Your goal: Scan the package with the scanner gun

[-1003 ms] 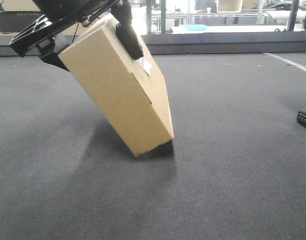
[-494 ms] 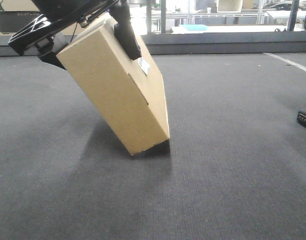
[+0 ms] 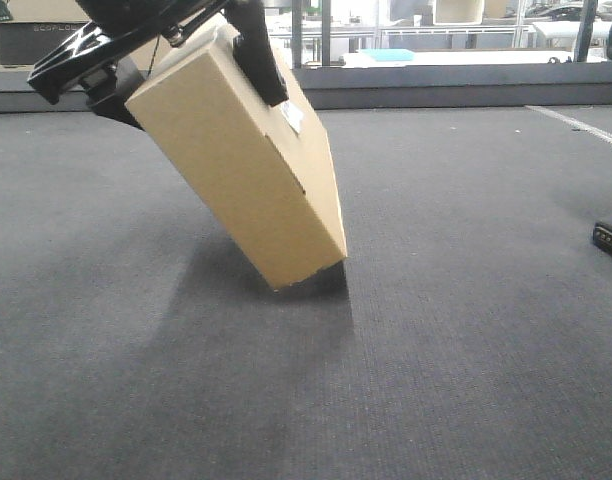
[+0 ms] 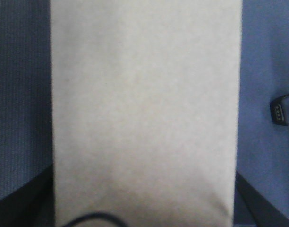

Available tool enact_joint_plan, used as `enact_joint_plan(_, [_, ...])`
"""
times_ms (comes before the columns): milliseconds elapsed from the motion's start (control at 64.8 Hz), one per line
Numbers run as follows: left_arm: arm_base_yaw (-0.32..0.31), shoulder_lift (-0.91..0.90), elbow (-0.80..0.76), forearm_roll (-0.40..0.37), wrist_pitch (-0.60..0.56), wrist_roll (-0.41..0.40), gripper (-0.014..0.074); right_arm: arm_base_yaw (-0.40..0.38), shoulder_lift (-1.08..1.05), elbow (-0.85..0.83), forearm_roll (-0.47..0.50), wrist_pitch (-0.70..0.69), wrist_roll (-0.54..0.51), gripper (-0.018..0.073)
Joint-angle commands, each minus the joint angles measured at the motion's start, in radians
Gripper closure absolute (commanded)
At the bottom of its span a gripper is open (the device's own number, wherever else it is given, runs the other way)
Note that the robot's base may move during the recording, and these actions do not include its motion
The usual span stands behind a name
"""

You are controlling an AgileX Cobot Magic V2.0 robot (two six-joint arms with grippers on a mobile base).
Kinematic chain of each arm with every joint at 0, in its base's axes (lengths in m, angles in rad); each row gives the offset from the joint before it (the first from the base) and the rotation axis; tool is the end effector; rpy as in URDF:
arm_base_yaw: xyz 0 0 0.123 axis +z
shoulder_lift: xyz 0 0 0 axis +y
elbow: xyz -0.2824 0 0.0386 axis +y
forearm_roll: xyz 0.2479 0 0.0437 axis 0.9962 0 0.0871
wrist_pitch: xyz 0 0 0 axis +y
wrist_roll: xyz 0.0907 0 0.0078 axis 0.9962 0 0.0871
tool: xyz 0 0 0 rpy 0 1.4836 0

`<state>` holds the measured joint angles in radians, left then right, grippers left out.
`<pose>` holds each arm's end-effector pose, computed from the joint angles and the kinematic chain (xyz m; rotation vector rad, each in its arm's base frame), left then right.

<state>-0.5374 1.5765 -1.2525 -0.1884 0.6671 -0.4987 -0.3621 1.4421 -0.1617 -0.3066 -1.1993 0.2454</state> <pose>0.2914 -0.1860 0.2970 -0.0889 2.5716 -0.6286 0.1982 -0.0477 0.1820 0.1664 1.5721 0.0445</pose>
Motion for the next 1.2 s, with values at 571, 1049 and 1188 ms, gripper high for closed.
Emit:
enact_joint_plan(571, [-0.007, -0.007, -0.008, 0.012, -0.028, 0.002, 0.0708, -0.048, -0.01, -0.048, -0.113, 0.041, 0.082, 0.0629])
enact_joint_plan(1049, [-0.007, -0.007, -0.008, 0.018, -0.028, 0.002, 0.0708, -0.048, 0.029, -0.076, -0.111, 0.111, 0.131, 0.0071])
enact_joint_plan(1188, [-0.007, -0.007, -0.008, 0.018, -0.028, 0.002, 0.0708, -0.048, 0.092, -0.139, -0.113, 0.082, 0.163, 0.0071])
